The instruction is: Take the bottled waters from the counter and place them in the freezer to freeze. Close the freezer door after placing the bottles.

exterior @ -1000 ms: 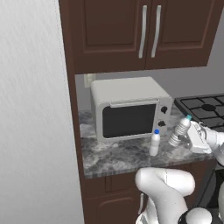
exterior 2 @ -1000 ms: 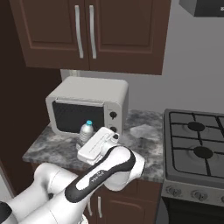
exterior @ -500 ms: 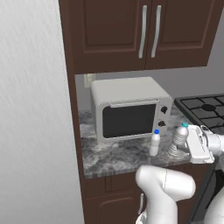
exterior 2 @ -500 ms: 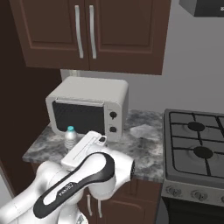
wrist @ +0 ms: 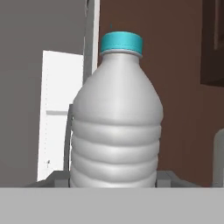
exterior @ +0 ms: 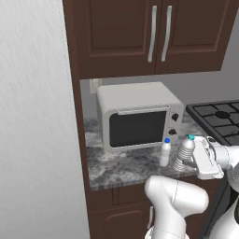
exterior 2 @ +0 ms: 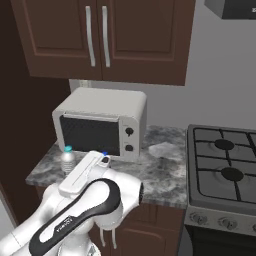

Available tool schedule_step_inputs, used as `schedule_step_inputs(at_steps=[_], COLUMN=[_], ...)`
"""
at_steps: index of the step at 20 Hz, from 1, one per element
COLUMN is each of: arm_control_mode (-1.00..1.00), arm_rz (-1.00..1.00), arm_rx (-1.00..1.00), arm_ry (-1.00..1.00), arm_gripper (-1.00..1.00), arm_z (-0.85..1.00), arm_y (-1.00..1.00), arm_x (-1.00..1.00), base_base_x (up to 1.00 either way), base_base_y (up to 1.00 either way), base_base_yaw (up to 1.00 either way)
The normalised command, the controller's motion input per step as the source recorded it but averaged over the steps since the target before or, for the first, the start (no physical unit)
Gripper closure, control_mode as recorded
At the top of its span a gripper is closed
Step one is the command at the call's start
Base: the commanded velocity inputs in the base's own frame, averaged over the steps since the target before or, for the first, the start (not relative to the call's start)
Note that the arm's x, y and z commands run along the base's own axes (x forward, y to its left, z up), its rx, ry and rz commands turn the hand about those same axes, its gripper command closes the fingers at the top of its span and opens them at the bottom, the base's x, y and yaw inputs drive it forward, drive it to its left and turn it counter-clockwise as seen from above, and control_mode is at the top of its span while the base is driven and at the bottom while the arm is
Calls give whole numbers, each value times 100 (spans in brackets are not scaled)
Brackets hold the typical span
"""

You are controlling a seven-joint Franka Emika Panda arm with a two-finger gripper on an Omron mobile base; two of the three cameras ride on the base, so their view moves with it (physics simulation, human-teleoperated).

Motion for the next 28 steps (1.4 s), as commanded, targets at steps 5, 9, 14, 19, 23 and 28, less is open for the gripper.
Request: schedule_step_inputs(at_steps=[5, 9, 14, 19, 23, 28], arm_control_mode=[-100, -100, -100, 100, 100, 100], arm_rz=[22, 16, 2, 0, 0, 0], arm_rx=[0, 0, 0, 0, 0, 0], arm_ry=[0, 0, 0, 0, 0, 0], arm_gripper=[100, 100, 100, 100, 100, 100], arm_z=[-9, 0, 0, 0, 0, 0], arm_y=[1, 0, 0, 0, 0, 0], arm_x=[5, 0, 0, -2, 0, 0], base_base_x=[0, 0, 0, -4, -36, -50], base_base_y=[0, 0, 0, 2, 35, 47], base_base_yaw=[0, 0, 0, 1, 8, 10])
